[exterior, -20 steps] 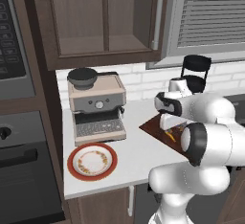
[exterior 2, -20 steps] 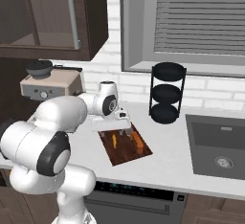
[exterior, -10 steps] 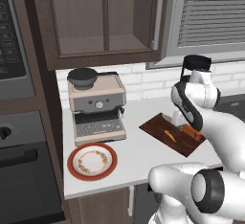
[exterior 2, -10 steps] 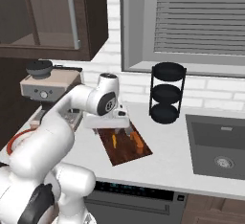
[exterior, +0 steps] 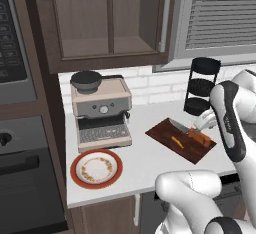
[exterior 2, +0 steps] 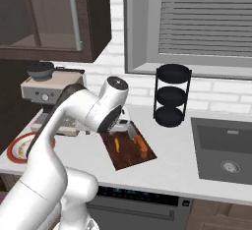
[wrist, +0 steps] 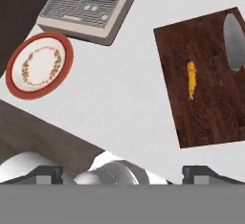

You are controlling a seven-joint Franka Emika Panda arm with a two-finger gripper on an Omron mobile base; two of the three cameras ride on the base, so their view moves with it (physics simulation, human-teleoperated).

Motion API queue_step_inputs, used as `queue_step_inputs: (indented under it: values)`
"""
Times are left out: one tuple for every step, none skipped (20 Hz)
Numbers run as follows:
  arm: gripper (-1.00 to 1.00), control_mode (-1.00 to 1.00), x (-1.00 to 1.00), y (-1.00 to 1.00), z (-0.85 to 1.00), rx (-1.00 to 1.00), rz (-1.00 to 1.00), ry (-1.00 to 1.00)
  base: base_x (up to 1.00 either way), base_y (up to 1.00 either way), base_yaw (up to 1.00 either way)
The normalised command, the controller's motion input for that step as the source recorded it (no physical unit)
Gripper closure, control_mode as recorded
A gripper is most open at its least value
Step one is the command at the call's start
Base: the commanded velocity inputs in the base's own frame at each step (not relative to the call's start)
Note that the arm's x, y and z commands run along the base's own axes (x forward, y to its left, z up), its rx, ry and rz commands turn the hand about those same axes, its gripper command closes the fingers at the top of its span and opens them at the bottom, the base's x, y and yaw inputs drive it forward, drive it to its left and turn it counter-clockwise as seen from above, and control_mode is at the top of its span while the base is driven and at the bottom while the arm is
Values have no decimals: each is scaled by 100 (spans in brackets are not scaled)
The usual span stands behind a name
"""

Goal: Pick up the knife from the drawer and place it on the cutting board. Then place the meat from the plate to the cutting board.

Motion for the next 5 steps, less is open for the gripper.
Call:
queue_step_inputs:
  values:
    - [-100, -100, -19, 29, 46, 23, 17, -33, 0, 0, 0]
    - [-100, -100, -24, 28, 43, 24, 18, -38, 0, 0, 0]
    - [-100, -100, -28, 24, 35, 26, 17, -36, 0, 0, 0]
    - [-100, -100, -25, 29, 19, 25, 17, -38, 0, 0, 0]
    - [-100, -100, -24, 31, 11, 23, 17, -43, 0, 0, 0]
